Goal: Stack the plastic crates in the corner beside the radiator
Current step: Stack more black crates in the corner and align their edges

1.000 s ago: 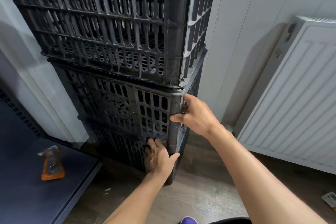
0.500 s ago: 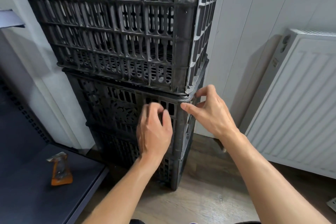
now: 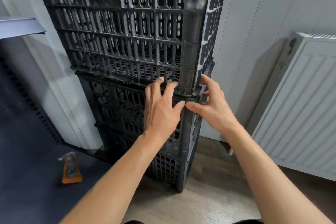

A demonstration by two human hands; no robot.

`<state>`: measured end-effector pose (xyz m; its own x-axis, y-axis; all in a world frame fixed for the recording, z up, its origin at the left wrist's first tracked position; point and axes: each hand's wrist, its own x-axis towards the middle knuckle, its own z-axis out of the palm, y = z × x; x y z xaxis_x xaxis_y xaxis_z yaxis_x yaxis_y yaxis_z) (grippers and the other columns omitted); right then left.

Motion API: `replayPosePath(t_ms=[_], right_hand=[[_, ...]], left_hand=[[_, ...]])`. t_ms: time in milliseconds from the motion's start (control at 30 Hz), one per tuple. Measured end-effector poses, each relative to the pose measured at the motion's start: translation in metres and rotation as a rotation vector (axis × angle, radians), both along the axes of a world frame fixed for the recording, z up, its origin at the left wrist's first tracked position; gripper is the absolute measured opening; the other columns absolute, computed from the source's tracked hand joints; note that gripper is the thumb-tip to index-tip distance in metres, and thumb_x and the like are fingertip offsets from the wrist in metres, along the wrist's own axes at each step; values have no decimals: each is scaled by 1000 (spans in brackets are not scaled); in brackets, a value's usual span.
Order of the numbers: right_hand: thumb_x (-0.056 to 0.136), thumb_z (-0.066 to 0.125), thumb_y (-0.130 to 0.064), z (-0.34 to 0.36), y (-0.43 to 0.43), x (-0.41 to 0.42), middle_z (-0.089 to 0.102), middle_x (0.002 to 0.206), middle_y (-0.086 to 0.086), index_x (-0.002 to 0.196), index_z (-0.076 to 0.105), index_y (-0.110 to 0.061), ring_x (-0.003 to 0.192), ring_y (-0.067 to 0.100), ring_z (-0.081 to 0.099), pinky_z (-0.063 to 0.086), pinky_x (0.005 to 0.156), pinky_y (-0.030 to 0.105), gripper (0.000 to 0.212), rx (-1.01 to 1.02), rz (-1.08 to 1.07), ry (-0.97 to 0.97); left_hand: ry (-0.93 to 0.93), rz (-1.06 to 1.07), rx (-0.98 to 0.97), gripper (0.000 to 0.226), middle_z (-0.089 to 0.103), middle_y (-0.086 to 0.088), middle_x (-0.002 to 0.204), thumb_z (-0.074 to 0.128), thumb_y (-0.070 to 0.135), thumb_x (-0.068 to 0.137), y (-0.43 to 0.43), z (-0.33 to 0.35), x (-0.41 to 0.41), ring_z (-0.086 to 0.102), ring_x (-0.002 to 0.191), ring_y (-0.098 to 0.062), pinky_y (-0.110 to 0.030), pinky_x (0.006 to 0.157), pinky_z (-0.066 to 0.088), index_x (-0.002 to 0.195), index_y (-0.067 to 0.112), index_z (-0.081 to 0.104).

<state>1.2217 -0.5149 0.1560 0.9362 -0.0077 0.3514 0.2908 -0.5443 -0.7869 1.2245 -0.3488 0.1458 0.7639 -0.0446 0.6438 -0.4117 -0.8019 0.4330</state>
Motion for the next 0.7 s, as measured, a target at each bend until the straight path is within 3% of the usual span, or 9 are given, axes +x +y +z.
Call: replayPosePath(t_ms=[167, 333, 600, 700], right_hand=[[76, 81, -28, 4, -2, 7, 49, 126, -16, 130, 41, -50, 122, 21, 48, 49, 101, 47, 71, 162, 37, 13], [79, 79, -13, 8, 2, 10, 46, 118, -10, 132, 50, -35, 115, 19, 53, 51, 99, 41, 64, 183, 66, 2], [78, 82, -10, 10, 0, 7, 43, 120, -6, 124, 49, -31, 108, 12, 54, 52, 94, 30, 60, 167, 98, -26], [77, 83, -11, 11, 0, 9, 42, 120, -6, 126, 49, -30, 107, 10, 52, 49, 93, 27, 63, 144, 98, -36]], left_hand=[[27, -2, 36, 64, 36, -7, 147, 68, 51, 85, 3, -2, 3, 27, 133, -23, -39, 106, 39, 142, 27, 50], [49, -41, -53, 61, 35, -3, 141, 75, 44, 83, 2, 1, 8, 30, 126, -20, -35, 104, 41, 138, 24, 57], [41, -122, -159, 60, 35, 1, 131, 82, 37, 77, 3, 1, 8, 33, 119, -12, -17, 99, 30, 132, 20, 63], [83, -150, -170, 61, 30, 2, 130, 82, 35, 77, 3, 4, 11, 28, 121, -10, -2, 95, 22, 132, 21, 61]])
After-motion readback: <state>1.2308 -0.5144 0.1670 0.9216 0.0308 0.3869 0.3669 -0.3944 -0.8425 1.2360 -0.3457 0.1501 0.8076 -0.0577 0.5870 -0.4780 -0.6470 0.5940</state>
